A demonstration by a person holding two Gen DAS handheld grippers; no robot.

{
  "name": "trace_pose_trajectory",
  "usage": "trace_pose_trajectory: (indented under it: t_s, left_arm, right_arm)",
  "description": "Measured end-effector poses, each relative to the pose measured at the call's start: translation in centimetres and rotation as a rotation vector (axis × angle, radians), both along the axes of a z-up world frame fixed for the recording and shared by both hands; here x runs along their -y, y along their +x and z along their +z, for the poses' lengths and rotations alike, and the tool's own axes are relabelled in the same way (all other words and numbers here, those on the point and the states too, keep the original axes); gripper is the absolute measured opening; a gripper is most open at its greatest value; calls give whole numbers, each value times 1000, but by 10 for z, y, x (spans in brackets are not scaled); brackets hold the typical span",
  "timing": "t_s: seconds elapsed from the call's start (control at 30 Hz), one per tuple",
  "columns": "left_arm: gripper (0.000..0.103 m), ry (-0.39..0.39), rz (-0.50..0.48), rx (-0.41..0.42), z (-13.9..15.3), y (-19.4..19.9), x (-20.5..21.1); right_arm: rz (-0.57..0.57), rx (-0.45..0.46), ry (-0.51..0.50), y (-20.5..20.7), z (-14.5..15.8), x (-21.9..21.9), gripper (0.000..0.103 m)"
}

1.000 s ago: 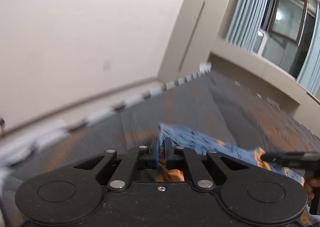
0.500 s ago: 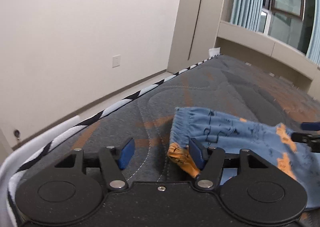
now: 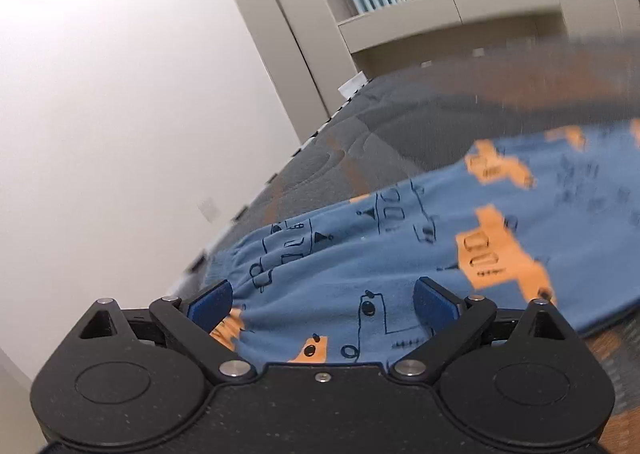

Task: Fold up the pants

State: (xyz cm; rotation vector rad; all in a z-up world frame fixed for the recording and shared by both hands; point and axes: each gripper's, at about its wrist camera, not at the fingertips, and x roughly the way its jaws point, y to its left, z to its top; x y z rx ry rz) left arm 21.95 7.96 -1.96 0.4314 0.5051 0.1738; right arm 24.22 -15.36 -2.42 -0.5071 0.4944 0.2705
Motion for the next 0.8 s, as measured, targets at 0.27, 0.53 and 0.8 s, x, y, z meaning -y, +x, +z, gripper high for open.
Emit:
trace_pose_trajectory:
  t_s: [0.27, 0.53, 0.8]
  left_arm:
    - [102, 32, 11, 34, 17, -10, 25]
    - [102, -35, -243, 56, 42, 5, 141]
    - [102, -132, -550, -47, 42, 74, 287]
  right_arm:
    - [-359, 33, 122, -20, -3, 149, 103]
    - [-378, -32, 565, -77, 8, 241, 103]
    - [-196, -308, 981, -93, -11, 271, 102]
